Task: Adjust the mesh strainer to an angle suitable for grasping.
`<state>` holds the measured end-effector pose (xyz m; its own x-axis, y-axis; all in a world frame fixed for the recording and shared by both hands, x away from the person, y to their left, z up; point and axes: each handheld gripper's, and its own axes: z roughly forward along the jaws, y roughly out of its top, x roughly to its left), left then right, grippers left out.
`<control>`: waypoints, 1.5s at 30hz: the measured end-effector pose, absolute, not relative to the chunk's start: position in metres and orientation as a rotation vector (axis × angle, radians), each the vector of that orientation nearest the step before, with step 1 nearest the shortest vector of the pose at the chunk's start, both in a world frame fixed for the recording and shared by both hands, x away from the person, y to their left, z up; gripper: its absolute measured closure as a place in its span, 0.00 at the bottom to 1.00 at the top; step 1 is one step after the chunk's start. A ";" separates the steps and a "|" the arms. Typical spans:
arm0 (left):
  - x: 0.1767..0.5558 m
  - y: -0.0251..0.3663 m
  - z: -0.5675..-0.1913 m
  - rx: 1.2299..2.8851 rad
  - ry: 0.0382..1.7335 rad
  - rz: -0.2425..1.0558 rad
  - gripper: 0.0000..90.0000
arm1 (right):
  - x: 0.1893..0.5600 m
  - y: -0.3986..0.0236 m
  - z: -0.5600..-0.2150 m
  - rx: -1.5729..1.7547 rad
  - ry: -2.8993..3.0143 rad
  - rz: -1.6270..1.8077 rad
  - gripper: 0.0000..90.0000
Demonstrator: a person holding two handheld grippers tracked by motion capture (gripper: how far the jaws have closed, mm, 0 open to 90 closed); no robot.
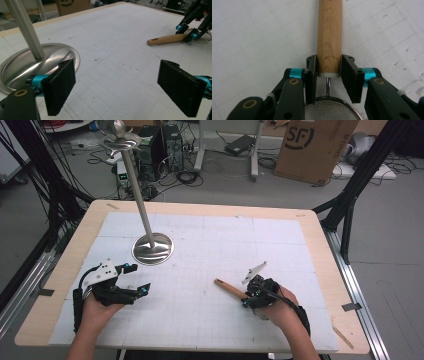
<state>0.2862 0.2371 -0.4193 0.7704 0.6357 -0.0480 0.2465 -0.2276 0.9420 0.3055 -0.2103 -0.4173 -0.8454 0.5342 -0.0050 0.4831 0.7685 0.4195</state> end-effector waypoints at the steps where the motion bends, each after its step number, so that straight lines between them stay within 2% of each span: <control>1: 0.286 0.237 -0.419 1.808 0.684 0.419 0.17 | 0.307 -0.210 -0.417 0.815 2.846 0.617 0.73; 22: 0.287 0.235 -0.421 1.819 0.684 0.418 0.17 | 0.309 -0.197 -0.414 0.731 2.876 0.493 0.76; 45: 0.287 0.237 -0.420 1.810 0.687 0.413 0.17 | 0.305 -0.213 -0.384 0.743 2.662 0.981 0.76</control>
<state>0.2866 0.2368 -0.4204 0.7708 0.6349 -0.0521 0.2520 -0.2288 0.9403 0.3053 -0.2133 -0.3838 -0.8513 0.5244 -0.0202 0.3858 0.6515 0.6532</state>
